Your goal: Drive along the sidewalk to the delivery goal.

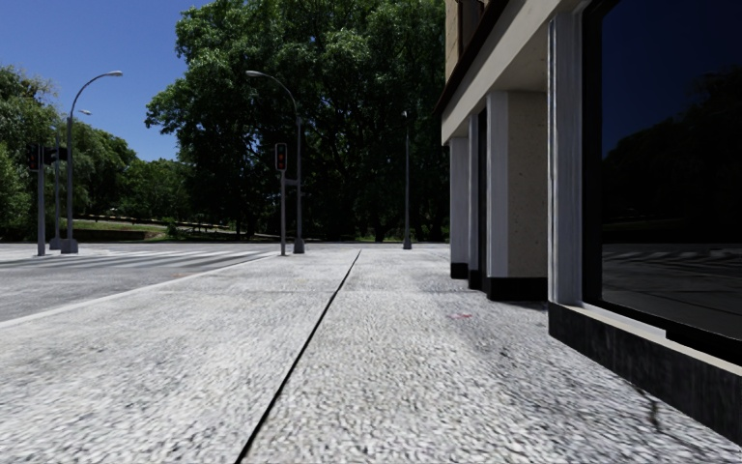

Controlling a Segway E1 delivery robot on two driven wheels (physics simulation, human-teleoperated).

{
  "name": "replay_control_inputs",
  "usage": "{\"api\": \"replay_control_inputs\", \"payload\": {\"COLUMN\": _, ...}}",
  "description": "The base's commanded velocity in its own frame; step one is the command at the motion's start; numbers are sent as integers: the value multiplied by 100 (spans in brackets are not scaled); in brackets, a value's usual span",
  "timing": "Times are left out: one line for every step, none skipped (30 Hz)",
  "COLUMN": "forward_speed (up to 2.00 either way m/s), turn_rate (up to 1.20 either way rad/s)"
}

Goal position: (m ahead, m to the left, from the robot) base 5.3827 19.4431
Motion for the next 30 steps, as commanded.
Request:
{"api": "replay_control_inputs", "payload": {"forward_speed": 200, "turn_rate": 0}}
{"api": "replay_control_inputs", "payload": {"forward_speed": 200, "turn_rate": 0}}
{"api": "replay_control_inputs", "payload": {"forward_speed": 200, "turn_rate": 0}}
{"api": "replay_control_inputs", "payload": {"forward_speed": 200, "turn_rate": 0}}
{"api": "replay_control_inputs", "payload": {"forward_speed": 200, "turn_rate": 0}}
{"api": "replay_control_inputs", "payload": {"forward_speed": 200, "turn_rate": 0}}
{"api": "replay_control_inputs", "payload": {"forward_speed": 200, "turn_rate": 0}}
{"api": "replay_control_inputs", "payload": {"forward_speed": 200, "turn_rate": 0}}
{"api": "replay_control_inputs", "payload": {"forward_speed": 200, "turn_rate": 0}}
{"api": "replay_control_inputs", "payload": {"forward_speed": 200, "turn_rate": 0}}
{"api": "replay_control_inputs", "payload": {"forward_speed": 200, "turn_rate": 0}}
{"api": "replay_control_inputs", "payload": {"forward_speed": 200, "turn_rate": 0}}
{"api": "replay_control_inputs", "payload": {"forward_speed": 200, "turn_rate": 0}}
{"api": "replay_control_inputs", "payload": {"forward_speed": 200, "turn_rate": 0}}
{"api": "replay_control_inputs", "payload": {"forward_speed": 200, "turn_rate": 0}}
{"api": "replay_control_inputs", "payload": {"forward_speed": 200, "turn_rate": 0}}
{"api": "replay_control_inputs", "payload": {"forward_speed": 200, "turn_rate": 0}}
{"api": "replay_control_inputs", "payload": {"forward_speed": 200, "turn_rate": 0}}
{"api": "replay_control_inputs", "payload": {"forward_speed": 200, "turn_rate": 0}}
{"api": "replay_control_inputs", "payload": {"forward_speed": 200, "turn_rate": 0}}
{"api": "replay_control_inputs", "payload": {"forward_speed": 200, "turn_rate": 0}}
{"api": "replay_control_inputs", "payload": {"forward_speed": 200, "turn_rate": 0}}
{"api": "replay_control_inputs", "payload": {"forward_speed": 200, "turn_rate": 0}}
{"api": "replay_control_inputs", "payload": {"forward_speed": 200, "turn_rate": 0}}
{"api": "replay_control_inputs", "payload": {"forward_speed": 200, "turn_rate": 0}}
{"api": "replay_control_inputs", "payload": {"forward_speed": 200, "turn_rate": 0}}
{"api": "replay_control_inputs", "payload": {"forward_speed": 200, "turn_rate": 0}}
{"api": "replay_control_inputs", "payload": {"forward_speed": 200, "turn_rate": 0}}
{"api": "replay_control_inputs", "payload": {"forward_speed": 200, "turn_rate": 0}}
{"api": "replay_control_inputs", "payload": {"forward_speed": 200, "turn_rate": 0}}
